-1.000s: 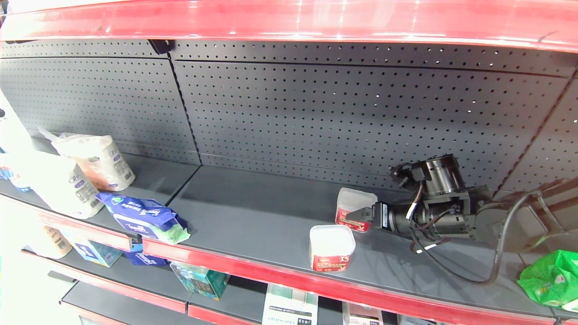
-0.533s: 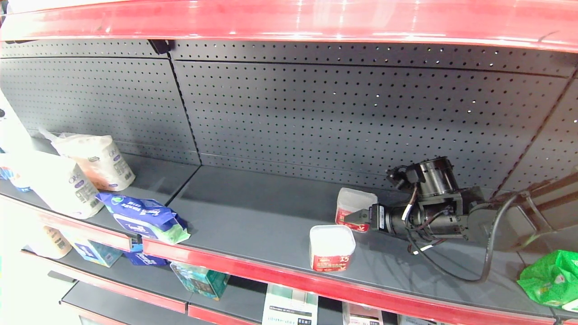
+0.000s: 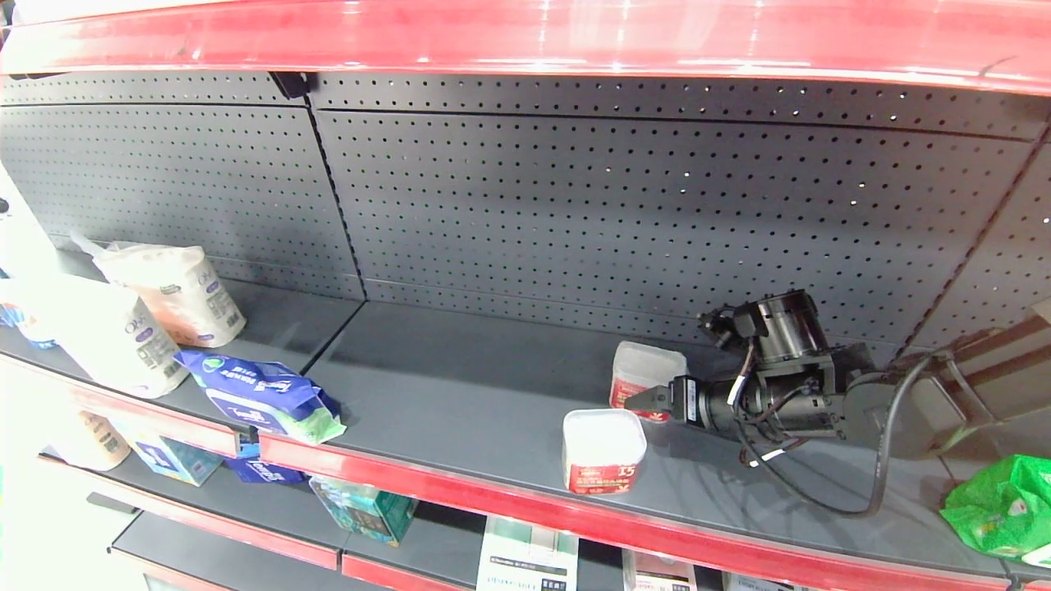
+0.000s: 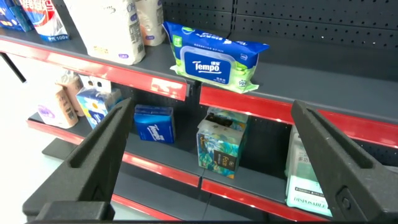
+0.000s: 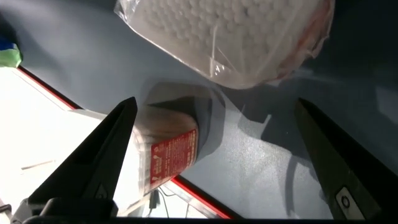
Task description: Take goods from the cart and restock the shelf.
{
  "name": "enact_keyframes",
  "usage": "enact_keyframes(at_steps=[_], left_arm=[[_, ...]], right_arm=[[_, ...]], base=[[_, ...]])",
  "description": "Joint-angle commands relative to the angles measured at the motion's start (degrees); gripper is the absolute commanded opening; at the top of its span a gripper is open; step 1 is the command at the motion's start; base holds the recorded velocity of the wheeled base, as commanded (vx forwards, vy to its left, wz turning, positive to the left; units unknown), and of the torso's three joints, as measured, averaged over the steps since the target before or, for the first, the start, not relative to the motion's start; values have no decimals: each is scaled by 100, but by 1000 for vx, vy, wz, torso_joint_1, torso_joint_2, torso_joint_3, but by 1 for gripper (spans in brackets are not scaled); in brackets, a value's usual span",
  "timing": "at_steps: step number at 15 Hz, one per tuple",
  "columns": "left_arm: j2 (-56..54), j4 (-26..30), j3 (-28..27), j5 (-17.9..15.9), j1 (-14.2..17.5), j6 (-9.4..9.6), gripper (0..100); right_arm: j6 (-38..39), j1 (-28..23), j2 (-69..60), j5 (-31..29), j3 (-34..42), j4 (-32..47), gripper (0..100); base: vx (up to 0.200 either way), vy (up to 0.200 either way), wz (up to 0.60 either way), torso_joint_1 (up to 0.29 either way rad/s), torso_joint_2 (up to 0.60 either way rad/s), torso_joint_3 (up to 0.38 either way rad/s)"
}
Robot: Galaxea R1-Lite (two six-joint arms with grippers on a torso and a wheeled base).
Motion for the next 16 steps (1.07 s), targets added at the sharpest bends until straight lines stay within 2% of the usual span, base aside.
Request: enact_keyframes(at_steps=[1,16], left_arm=[[2,2,1,-4,3,0,100],[2,2,1,5,3,0,100]], right_arm=[[-4,-4,-8,4,40,-1,100],[-13,66,-139,-14,216,16,100]], base=[[0,0,0,0,0,0],[0,0,0,0,0,0]])
